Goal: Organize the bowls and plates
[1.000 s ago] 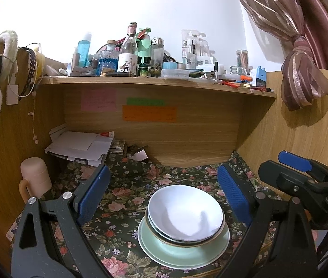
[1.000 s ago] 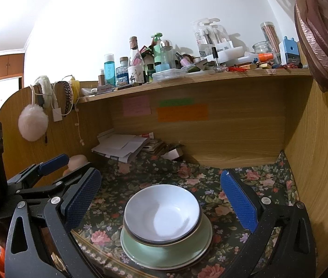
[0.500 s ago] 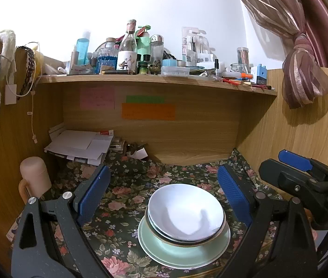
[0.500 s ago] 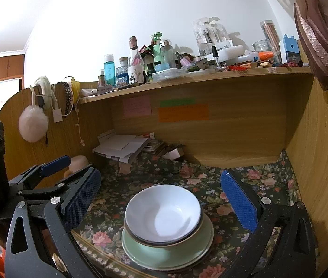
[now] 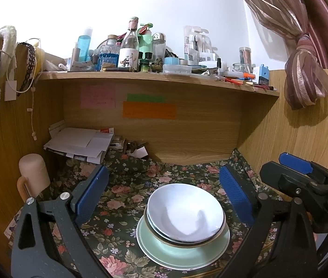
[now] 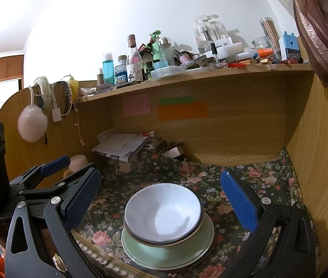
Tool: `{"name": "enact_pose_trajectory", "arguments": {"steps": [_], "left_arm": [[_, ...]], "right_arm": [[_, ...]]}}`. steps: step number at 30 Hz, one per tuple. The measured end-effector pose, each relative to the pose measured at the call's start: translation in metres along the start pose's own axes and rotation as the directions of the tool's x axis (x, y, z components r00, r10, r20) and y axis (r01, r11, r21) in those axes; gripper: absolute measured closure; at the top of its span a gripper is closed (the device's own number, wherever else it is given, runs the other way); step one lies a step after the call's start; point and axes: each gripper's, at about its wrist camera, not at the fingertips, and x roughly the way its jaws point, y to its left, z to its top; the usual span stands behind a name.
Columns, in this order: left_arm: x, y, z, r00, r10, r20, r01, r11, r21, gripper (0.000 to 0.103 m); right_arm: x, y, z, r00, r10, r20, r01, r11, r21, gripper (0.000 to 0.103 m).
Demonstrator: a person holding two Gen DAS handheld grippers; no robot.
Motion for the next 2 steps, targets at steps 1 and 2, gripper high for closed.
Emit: {"name": "enact_pose_trajectory", "arguments": {"steps": [1,2], "left_arm": [[0.0003,-0.0006,0.0000,1.000,0.000,-0.001,0.000,1.000,0.000,0.005],[0.0008,-0.0014,-0.0004,1.000,0.000,-0.004,0.000,1.000,0.000,0.005]], "right_arm": [[-0.0002,0.0003,-0.0001,1.000,-0.001,0.001,0.001,1.000,0.000,0.000],[-0.0001,0.0005,-0.0001,1.000,-0.001,0.001,0.001,1.000,0.001,0.000]]}}
